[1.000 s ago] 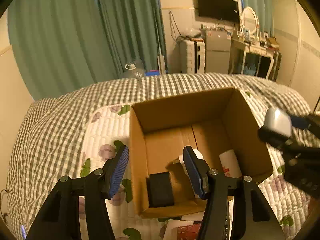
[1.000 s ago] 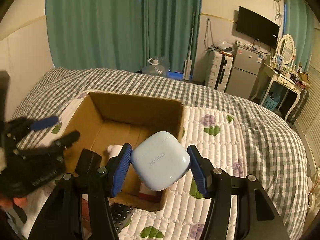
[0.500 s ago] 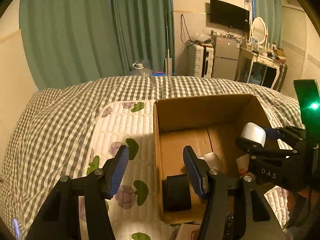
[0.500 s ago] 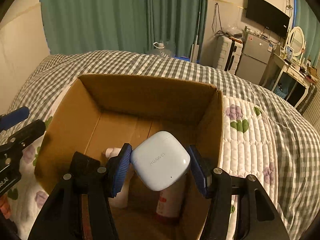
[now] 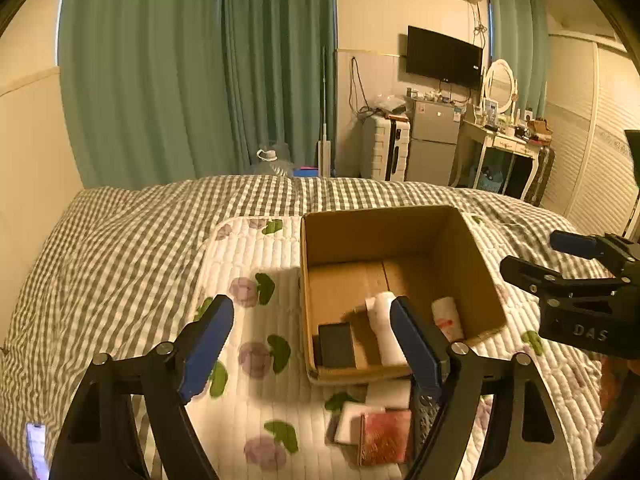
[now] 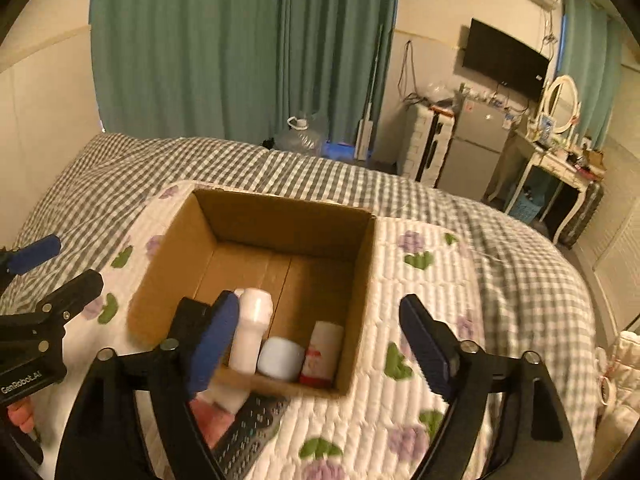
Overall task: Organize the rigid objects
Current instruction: 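Lower the charger and earbud case into the box and open both tools, then grasp the black remote with the right tool, then grasp the pink rose card case with the left tool and lift it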
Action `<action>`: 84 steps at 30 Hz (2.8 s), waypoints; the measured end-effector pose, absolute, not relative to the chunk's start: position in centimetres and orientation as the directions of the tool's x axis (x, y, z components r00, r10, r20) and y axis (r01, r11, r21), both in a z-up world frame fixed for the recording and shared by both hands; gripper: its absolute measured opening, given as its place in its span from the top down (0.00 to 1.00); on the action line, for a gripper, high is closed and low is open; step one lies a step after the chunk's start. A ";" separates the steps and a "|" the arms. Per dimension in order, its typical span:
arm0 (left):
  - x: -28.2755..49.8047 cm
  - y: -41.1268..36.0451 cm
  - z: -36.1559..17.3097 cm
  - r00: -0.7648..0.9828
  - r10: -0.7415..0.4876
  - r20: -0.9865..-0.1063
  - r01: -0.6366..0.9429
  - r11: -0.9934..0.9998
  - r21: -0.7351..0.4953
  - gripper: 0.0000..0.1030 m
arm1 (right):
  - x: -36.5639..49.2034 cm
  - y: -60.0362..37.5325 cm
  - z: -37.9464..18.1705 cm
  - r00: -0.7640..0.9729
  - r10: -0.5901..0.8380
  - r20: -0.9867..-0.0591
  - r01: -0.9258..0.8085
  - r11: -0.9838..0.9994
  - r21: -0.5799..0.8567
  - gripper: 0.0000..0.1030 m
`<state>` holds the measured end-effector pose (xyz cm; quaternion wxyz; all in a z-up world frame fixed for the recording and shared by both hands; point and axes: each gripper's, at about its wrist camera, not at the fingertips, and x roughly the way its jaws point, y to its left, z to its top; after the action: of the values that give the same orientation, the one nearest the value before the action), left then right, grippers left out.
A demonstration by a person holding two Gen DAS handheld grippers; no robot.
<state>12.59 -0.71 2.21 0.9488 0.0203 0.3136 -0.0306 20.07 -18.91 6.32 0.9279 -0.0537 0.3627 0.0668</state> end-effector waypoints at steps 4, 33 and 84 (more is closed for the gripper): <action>10.3 -0.7 2.4 0.795 -0.045 -0.605 0.080 0.996 0.031 0.18 | 16.4 -18.5 7.7 0.748 0.059 -0.661 -0.161 0.983 -0.093 0.06; 9.1 2.6 -11.2 0.671 0.046 -0.740 -0.031 0.999 0.034 0.15 | 14.4 -14.8 -10.6 0.503 0.095 -0.859 -0.150 0.988 0.021 0.18; 9.8 -6.9 -13.2 0.587 -0.160 -0.793 0.236 0.971 -0.021 0.82 | 11.4 -20.8 -8.4 0.580 0.078 -0.811 -0.091 0.995 0.031 0.61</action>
<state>9.75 -6.93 -13.17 0.8898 0.0433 0.4405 -0.1115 11.41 -20.77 -8.37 0.8889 -0.0070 0.4556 0.0476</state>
